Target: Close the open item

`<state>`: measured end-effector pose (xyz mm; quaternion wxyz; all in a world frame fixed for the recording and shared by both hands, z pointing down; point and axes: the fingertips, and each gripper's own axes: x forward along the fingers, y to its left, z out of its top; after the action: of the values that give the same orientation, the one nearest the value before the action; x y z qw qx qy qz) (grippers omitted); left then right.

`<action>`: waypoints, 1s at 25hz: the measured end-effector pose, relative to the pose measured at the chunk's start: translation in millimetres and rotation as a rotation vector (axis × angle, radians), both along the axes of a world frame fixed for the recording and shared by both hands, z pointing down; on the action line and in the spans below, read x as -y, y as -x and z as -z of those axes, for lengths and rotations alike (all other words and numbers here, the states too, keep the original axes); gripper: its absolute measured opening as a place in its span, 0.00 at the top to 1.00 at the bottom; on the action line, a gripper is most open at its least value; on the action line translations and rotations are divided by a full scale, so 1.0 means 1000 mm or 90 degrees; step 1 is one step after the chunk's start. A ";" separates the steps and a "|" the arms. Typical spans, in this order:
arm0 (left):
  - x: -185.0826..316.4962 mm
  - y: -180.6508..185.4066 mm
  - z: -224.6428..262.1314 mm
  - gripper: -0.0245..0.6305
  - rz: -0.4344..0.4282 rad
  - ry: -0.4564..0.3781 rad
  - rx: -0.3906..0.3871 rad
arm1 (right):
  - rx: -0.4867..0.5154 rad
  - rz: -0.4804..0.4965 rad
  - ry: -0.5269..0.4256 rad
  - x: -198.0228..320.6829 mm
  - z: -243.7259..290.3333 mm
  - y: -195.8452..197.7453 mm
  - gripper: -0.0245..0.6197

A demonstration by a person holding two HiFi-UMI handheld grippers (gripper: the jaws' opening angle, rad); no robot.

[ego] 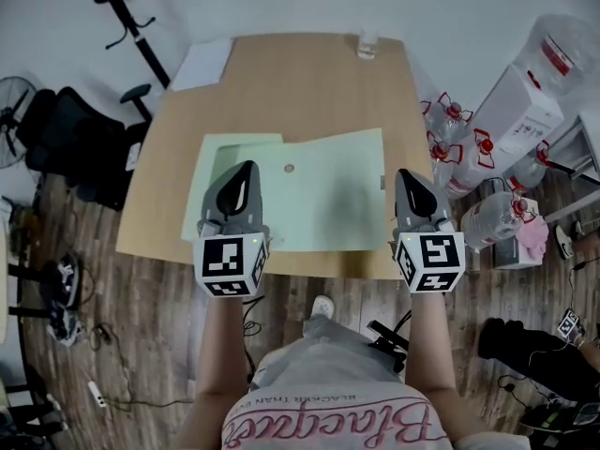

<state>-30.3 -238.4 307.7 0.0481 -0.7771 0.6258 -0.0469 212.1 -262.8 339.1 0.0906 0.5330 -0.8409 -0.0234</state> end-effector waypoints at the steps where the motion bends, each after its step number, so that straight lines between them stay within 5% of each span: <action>1: 0.006 -0.001 -0.002 0.94 -0.005 0.003 0.002 | 0.000 -0.009 0.004 0.005 -0.003 -0.004 0.96; 15: 0.062 -0.027 -0.034 0.94 -0.068 0.049 0.023 | 0.001 -0.096 0.129 0.034 -0.081 -0.059 0.96; 25: 0.070 -0.021 -0.042 0.94 -0.073 0.061 0.035 | -0.037 0.043 0.304 0.041 -0.172 -0.046 0.96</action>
<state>-9.2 -308.8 350.0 0.0301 -0.8113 0.5760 -0.0953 257.8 -304.1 511.4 0.2373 0.4668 -0.8371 0.1581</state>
